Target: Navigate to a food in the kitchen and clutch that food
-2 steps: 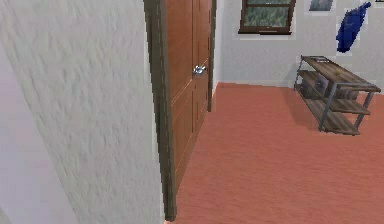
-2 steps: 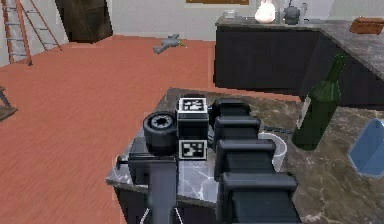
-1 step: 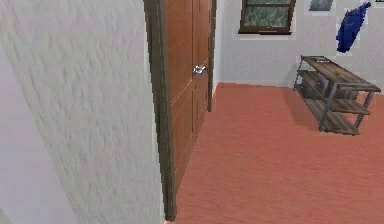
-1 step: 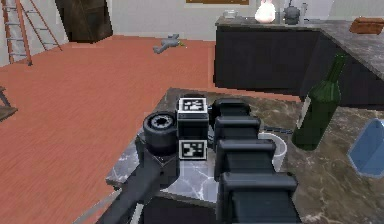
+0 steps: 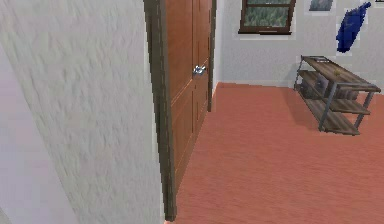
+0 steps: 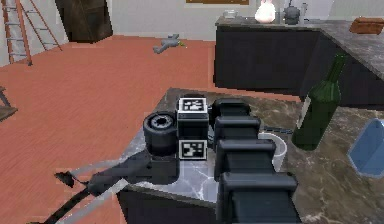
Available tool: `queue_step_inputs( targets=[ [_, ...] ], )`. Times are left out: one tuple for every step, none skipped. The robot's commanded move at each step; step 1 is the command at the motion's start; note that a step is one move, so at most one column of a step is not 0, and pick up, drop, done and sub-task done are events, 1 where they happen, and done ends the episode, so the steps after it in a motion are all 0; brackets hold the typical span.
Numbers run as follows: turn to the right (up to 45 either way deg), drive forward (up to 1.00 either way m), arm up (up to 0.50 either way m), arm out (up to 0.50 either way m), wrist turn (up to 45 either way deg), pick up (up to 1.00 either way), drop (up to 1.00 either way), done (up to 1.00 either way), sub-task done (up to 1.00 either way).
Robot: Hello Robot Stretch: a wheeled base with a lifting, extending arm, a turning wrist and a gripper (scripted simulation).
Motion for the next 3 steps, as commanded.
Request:
queue_step_inputs(
  targets=[
    [0.0, 0.0, 0.0, 0.0, 45.0, 0.0, 0.0, 0.0, 0.0],
    [0.0, 0.0, 0.0, 0.0, 27.0, 0.0, 0.0, 0.0, 0.0],
    [0.0, 0.0, -0.1, 0.0, 0.0, 0.0, 0.0, 0.0, 0.0]
  ],
)
